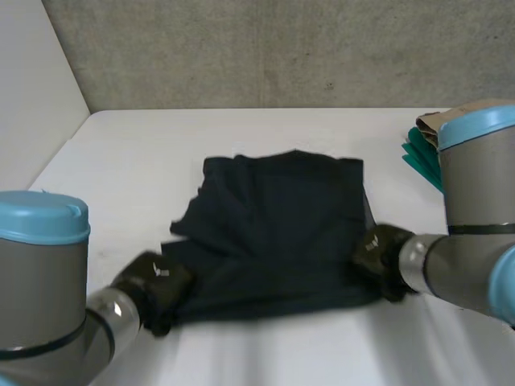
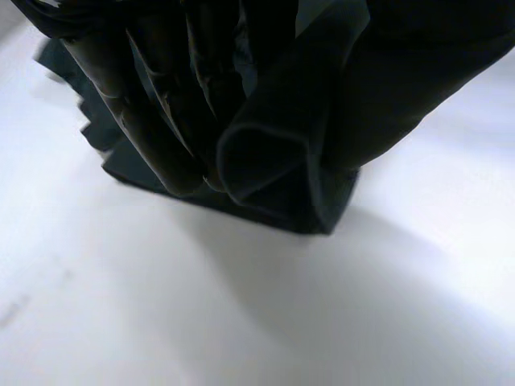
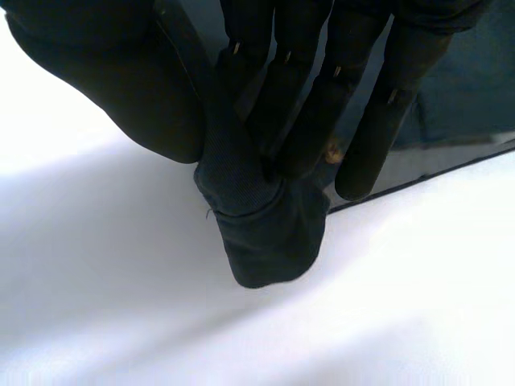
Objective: Fold the laundry.
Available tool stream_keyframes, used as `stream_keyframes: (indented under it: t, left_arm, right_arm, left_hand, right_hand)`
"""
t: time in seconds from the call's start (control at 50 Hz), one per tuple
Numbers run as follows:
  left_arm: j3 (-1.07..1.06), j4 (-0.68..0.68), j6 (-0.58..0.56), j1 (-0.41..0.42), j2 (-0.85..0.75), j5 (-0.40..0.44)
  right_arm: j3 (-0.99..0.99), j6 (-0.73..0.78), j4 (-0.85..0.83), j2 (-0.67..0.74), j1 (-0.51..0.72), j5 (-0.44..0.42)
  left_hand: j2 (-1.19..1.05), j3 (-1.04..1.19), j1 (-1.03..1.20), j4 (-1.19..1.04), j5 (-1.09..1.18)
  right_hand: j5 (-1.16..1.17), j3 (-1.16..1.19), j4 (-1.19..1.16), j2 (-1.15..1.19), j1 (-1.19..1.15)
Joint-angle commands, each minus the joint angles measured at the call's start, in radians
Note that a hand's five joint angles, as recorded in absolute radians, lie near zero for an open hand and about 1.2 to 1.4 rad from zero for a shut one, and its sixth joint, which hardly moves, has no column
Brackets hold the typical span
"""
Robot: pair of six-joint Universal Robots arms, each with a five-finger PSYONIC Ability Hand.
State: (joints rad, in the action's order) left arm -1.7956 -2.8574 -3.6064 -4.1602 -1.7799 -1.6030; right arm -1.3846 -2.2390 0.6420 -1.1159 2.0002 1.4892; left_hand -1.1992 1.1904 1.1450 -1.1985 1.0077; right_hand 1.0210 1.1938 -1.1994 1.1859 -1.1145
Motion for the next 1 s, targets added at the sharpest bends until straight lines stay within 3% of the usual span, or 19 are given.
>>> stream_keyframes:
  t: [0.02,0.06,0.14,0.38,0.46,0.62,0.72,0.82,0.84,0.86,0.88,0.9,0.92,0.94,0.96,1.0]
  left_arm:
    - [0.028,0.228,-0.037,0.067,0.007,0.011]
    - [0.050,0.243,-0.041,0.074,0.002,0.011]
    - [0.148,0.150,-0.034,0.058,-0.039,0.003]
    - [0.669,-0.439,-0.058,-0.035,-0.439,-0.123]
    - [0.847,-0.481,-0.099,-0.043,-0.596,-0.135]
    - [1.114,-0.490,-0.087,-0.037,-0.834,-0.114]
    - [1.211,-0.508,-0.084,-0.031,-0.915,-0.077]
    - [1.288,-0.539,-0.080,-0.034,-0.966,-0.104]
    - [1.297,-0.540,-0.078,-0.035,-0.969,-0.110]
    - [1.306,-0.540,-0.072,-0.037,-0.974,-0.117]
    - [1.308,-0.539,-0.068,-0.035,-0.974,-0.118]
    - [1.306,-0.537,-0.061,-0.034,-0.974,-0.117]
    - [1.303,-0.537,-0.054,-0.032,-0.971,-0.114]
    - [1.286,-0.540,-0.043,-0.026,-0.958,-0.097]
    - [1.273,-0.540,-0.038,-0.021,-0.951,-0.091]
    - [1.239,-0.547,-0.023,-0.014,-0.931,-0.077]
  right_arm:
    - [-0.051,0.090,0.185,-0.032,-0.046,-0.013]
    - [-0.048,0.085,0.163,-0.036,-0.047,-0.026]
    - [-0.025,0.062,0.058,-0.030,-0.043,-0.053]
    - [0.081,-0.195,-0.622,0.116,-0.029,-0.017]
    - [0.105,-0.203,-0.913,0.218,-0.027,0.006]
    - [0.182,-0.166,-1.238,0.388,-0.008,0.005]
    - [0.271,-0.145,-1.288,0.484,-0.008,0.006]
    - [0.351,-0.142,-1.269,0.559,-0.014,0.011]
    - [0.360,-0.143,-1.266,0.568,-0.015,0.011]
    - [0.375,-0.139,-1.263,0.583,-0.018,0.014]
    - [0.381,-0.139,-1.263,0.591,-0.017,0.016]
    - [0.384,-0.140,-1.265,0.594,-0.015,0.020]
    - [0.384,-0.143,-1.268,0.596,-0.014,0.026]
    - [0.380,-0.148,-1.274,0.593,-0.017,0.040]
    - [0.374,-0.152,-1.279,0.585,-0.017,0.049]
    - [0.355,-0.165,-1.288,0.559,-0.018,0.068]
  left_hand:
    - [-0.197,0.206,0.251,-0.198,0.214]
    - [-0.197,0.206,0.251,-0.198,0.214]
    - [-0.197,0.206,0.251,-0.198,0.214]
    - [-0.197,0.206,0.251,-0.198,0.214]
    - [-0.197,0.206,0.251,-0.198,0.214]
    - [-0.197,0.206,0.251,-0.198,0.214]
    - [-0.197,0.206,0.251,-0.198,0.214]
    - [-0.197,0.206,0.251,-0.198,0.214]
    - [-0.197,0.206,0.251,-0.198,0.214]
    - [-0.197,0.206,0.251,-0.198,0.214]
    - [-0.197,0.206,0.251,-0.198,0.214]
    - [-0.128,0.136,0.182,-0.128,0.145]
    - [0.152,-0.143,-0.098,0.151,-0.135]
    - [0.852,-0.844,-0.798,0.852,-0.836]
    - [1.025,-1.016,-0.970,1.024,-1.008]
    - [1.025,-1.016,-0.970,1.024,-1.008]
  right_hand:
    - [0.201,0.202,-0.197,0.210,-0.282]
    - [0.201,0.202,-0.197,0.210,-0.282]
    - [0.201,0.202,-0.197,0.210,-0.282]
    - [0.201,0.202,-0.197,0.210,-0.282]
    - [0.201,0.202,-0.197,0.210,-0.282]
    - [0.201,0.202,-0.197,0.210,-0.282]
    - [0.201,0.202,-0.197,0.210,-0.282]
    - [0.201,0.202,-0.197,0.210,-0.282]
    - [0.142,0.144,-0.138,0.152,-0.223]
    - [-0.361,-0.359,0.365,-0.352,0.280]
    - [-0.610,-0.609,0.614,-0.601,0.529]
    - [-0.854,-0.852,0.858,-0.844,0.773]
    - [-1.021,-1.019,1.025,-1.011,0.940]
    - [-1.021,-1.019,1.025,-1.011,0.940]
    - [-1.021,-1.019,1.025,-1.011,0.940]
    - [-1.021,-1.019,1.025,-1.011,0.940]
